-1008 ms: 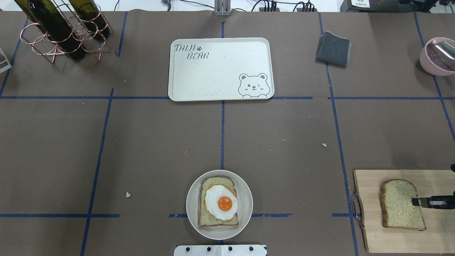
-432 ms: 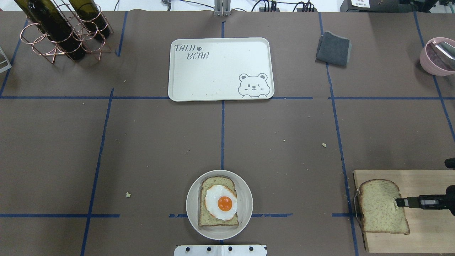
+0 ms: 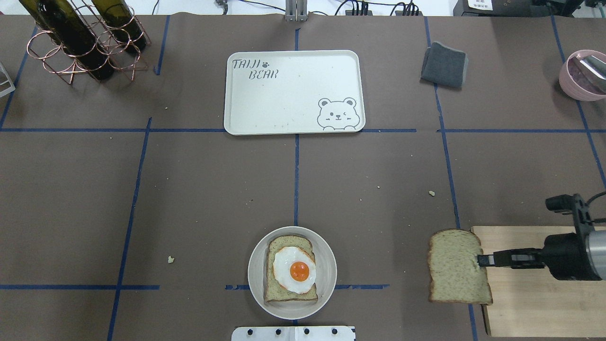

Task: Make sandwich and place on tray
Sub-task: 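Carry the bread slice with the right gripper over the egg toast plate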

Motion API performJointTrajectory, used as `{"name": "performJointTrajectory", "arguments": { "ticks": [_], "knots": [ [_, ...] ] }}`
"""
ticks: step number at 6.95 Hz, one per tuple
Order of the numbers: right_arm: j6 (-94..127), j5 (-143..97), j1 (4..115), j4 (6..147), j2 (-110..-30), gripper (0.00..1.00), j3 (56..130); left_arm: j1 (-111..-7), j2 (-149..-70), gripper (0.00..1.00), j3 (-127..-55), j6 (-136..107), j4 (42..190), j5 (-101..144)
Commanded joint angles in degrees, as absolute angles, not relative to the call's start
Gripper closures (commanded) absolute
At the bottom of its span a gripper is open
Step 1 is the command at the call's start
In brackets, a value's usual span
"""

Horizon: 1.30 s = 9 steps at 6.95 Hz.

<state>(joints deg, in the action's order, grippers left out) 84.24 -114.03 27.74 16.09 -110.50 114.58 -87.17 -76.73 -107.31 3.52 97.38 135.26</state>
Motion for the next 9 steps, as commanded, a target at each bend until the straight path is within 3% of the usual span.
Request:
{"name": "performJointTrajectory", "arguments": {
  "ticks": [1,5,9],
  "knots": [
    [89.03,-113.38,25.94,25.44,-98.75,1.0,115.14,-87.19,-76.73,0.0,-107.31,3.52,97.38,135.26],
    [89.21,-99.18,14.37,41.47,-79.05,1.0,112.78,-87.19,-76.73,0.0,-107.23,3.52,97.29,135.26],
    [89.03,-94.75,11.08,41.48,-77.08,1.0,108.37,-87.19,-76.64,0.0,-107.23,3.52,97.29,135.26]
  ]
}}
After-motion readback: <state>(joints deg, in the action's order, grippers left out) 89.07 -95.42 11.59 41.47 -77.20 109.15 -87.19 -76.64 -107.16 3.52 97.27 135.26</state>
